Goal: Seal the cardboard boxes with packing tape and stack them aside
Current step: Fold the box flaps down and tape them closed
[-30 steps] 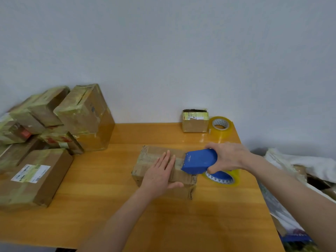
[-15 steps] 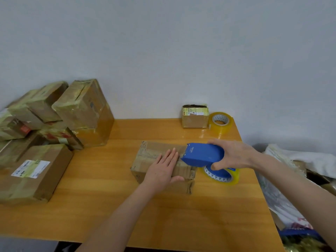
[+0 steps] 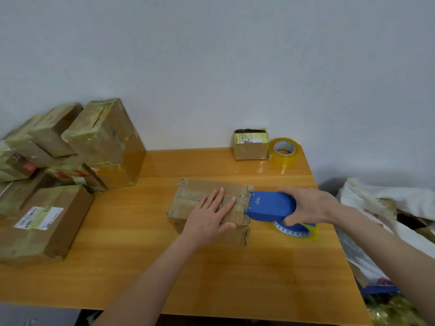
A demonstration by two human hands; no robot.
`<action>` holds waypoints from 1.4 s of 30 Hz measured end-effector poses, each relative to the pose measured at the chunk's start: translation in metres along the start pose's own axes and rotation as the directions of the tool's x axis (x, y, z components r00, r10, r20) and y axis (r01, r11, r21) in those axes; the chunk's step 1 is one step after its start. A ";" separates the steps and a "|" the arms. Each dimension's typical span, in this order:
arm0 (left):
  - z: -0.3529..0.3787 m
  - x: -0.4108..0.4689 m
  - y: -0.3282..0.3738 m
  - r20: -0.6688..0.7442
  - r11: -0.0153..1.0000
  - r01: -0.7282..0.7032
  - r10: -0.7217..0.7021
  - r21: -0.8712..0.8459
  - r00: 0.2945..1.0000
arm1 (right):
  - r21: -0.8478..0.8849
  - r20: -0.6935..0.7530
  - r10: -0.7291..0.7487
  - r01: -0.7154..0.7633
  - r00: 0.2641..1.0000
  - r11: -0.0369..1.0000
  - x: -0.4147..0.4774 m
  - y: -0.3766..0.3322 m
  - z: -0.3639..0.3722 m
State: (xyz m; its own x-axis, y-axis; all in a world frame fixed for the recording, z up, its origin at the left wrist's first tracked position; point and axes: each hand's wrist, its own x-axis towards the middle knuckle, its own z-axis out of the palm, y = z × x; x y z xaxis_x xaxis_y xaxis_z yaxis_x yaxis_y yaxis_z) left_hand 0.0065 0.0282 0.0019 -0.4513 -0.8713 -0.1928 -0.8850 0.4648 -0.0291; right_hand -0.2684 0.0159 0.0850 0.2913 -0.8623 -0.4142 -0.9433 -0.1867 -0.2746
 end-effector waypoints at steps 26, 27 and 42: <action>0.005 0.002 -0.012 0.019 0.999 0.010 -0.011 0.047 1.000 | 0.240 -0.051 -0.001 0.013 0.999 0.971 0.003 0.026 -0.004; 0.004 0.002 -0.012 0.020 0.999 0.006 -0.007 0.038 1.000 | 0.226 -0.048 0.010 0.002 0.999 0.974 0.004 0.027 0.003; -0.004 0.014 0.033 0.003 0.994 0.080 -0.080 -0.071 0.997 | 0.269 -0.008 -0.055 0.055 0.998 0.962 0.025 0.030 0.043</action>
State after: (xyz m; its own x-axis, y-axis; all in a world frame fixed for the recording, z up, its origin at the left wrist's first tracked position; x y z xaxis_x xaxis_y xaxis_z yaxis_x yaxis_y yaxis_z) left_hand -0.0292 0.0311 0.0023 -0.3787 -0.9052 -0.1926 -0.9241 0.3813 0.0253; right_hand -0.2832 0.0091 0.0295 0.3417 -0.8543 -0.3916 -0.8479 -0.1005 -0.5205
